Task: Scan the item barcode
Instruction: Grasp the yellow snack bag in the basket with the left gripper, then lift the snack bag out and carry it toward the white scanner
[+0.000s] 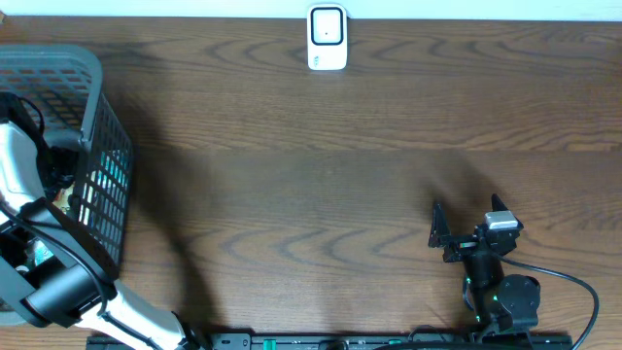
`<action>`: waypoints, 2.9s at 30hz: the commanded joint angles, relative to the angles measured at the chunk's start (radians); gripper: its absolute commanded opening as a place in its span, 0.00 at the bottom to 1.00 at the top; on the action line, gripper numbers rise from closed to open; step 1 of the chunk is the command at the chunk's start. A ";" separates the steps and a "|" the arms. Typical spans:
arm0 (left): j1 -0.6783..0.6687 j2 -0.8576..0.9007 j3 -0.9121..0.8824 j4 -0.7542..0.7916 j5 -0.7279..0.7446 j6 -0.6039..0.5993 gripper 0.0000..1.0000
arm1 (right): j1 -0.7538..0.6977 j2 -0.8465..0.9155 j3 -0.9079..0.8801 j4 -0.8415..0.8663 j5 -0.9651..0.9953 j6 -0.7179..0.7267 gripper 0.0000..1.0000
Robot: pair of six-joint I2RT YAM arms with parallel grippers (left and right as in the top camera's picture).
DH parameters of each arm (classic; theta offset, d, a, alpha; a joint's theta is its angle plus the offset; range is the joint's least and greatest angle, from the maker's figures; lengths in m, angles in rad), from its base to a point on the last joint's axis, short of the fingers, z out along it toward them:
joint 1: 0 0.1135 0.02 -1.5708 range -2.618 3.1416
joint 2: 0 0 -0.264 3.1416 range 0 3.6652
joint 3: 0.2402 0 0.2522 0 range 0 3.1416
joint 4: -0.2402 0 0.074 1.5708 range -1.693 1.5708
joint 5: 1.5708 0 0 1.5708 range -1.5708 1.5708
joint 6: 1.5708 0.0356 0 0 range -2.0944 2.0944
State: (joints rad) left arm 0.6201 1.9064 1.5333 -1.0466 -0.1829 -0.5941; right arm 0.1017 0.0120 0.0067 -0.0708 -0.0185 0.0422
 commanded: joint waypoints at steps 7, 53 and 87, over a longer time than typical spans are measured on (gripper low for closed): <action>0.003 0.001 -0.142 0.132 -0.012 0.014 0.98 | 0.007 -0.006 -0.001 -0.005 0.001 0.013 0.99; 0.002 -0.749 -0.145 0.264 0.149 -0.111 0.07 | 0.007 -0.006 -0.001 -0.005 0.001 0.013 0.99; -1.007 -0.517 -0.149 0.473 0.694 0.250 0.07 | 0.007 -0.006 -0.001 -0.005 0.001 0.013 0.99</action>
State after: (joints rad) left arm -0.3252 1.3109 1.3659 -0.5816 0.5175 -0.4095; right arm 0.1013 0.0120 0.0067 -0.0708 -0.0185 0.0422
